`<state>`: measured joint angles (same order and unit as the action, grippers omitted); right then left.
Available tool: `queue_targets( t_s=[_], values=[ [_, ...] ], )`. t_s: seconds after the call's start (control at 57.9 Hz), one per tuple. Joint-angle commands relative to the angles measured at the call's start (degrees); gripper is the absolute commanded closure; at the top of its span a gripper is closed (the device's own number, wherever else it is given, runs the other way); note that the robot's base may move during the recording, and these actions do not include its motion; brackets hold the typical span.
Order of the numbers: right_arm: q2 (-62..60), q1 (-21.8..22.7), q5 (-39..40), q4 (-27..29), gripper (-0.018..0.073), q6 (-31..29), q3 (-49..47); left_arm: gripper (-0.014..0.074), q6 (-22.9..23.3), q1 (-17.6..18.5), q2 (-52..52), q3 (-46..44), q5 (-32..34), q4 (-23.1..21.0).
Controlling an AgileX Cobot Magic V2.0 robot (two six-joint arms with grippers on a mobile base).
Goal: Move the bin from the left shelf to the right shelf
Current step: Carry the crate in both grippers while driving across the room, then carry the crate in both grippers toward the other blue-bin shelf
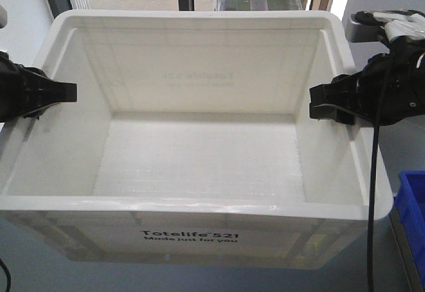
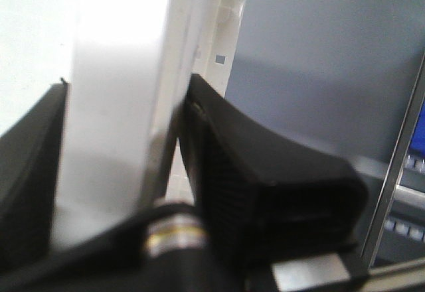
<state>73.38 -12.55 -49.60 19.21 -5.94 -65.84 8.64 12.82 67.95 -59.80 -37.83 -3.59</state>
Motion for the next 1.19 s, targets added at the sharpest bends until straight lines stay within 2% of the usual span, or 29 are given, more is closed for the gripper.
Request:
queue_targets(
  t_s=[0.0, 1.175],
  values=[
    [-2.4, 0.0, 5.0, 2.2, 0.0564, -2.4, -2.2, 0.0603, -0.9, 0.3, -2.3, -2.2, 7.4, -1.3],
    [-2.4, 0.0, 4.9, 2.2, 0.0564, -2.4, -2.2, 0.0603, -0.9, 0.3, -2.1, -2.2, 7.5, -1.3]
  ],
)
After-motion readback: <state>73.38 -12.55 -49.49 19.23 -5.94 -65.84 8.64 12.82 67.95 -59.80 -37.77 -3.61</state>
